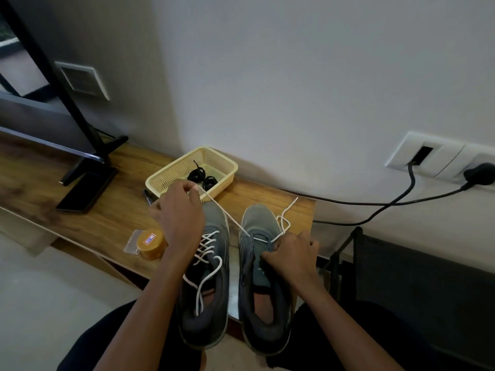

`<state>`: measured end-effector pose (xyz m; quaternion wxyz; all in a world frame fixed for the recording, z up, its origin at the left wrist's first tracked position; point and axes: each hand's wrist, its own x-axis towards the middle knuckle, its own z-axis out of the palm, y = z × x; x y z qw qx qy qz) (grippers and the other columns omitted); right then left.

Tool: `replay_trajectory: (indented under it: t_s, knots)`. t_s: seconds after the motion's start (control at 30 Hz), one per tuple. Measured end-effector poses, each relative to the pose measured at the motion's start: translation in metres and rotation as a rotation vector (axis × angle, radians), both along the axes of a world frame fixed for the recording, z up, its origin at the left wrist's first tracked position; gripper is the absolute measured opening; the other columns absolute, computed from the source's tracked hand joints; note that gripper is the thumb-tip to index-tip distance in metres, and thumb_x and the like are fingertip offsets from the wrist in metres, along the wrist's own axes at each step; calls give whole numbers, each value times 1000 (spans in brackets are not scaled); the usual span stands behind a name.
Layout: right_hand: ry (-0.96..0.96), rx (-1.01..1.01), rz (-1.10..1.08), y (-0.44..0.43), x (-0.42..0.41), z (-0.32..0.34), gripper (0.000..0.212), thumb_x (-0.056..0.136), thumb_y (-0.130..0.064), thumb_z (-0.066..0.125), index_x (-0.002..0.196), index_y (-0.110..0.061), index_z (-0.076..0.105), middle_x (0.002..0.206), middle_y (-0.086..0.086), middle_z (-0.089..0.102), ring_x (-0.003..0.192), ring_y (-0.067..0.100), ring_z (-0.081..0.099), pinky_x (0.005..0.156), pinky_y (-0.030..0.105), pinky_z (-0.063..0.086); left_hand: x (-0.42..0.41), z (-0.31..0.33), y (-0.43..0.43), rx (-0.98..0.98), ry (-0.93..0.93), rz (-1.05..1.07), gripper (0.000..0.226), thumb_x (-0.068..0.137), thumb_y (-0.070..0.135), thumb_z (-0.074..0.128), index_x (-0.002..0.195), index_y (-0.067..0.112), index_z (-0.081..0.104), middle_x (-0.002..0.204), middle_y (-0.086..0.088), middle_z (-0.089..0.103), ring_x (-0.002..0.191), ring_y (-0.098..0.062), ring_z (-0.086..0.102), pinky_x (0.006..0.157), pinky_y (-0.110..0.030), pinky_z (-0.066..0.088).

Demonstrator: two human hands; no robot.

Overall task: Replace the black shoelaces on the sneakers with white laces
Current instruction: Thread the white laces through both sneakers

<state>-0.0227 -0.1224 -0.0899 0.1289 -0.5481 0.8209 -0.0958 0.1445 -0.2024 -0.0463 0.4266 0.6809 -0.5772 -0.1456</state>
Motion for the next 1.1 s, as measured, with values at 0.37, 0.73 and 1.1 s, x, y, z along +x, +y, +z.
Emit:
replay_trajectory:
  t_s: [0.37,0.73,1.1]
  knots:
    - [-53,52,29,-2,-1,-1,28,79,-46,61,75,-18,64,79,-2,53,99,20,46,81,33,29,5,16,-2,-347,278,-13,18,95,22,51,102,8,60,87,2,60,72,-8,52,75,-19,48]
    - [-638,-52,-291,-83,-66,-26,11,81,-5,58,72,-2,61,67,14,59,63,27,56,68,40,50,8,57,9,79,1225,-537,31,97,0,35,101,15,62,88,-2,73,67,-9,62,62,-22,55]
    - [-1146,-356,-510,-85,-60,12,22,71,17,54,70,-5,53,57,12,54,47,20,47,41,21,36,23,67,5,-69,880,-551,19,83,33,58,96,22,67,83,5,67,68,-7,55,62,-18,47]
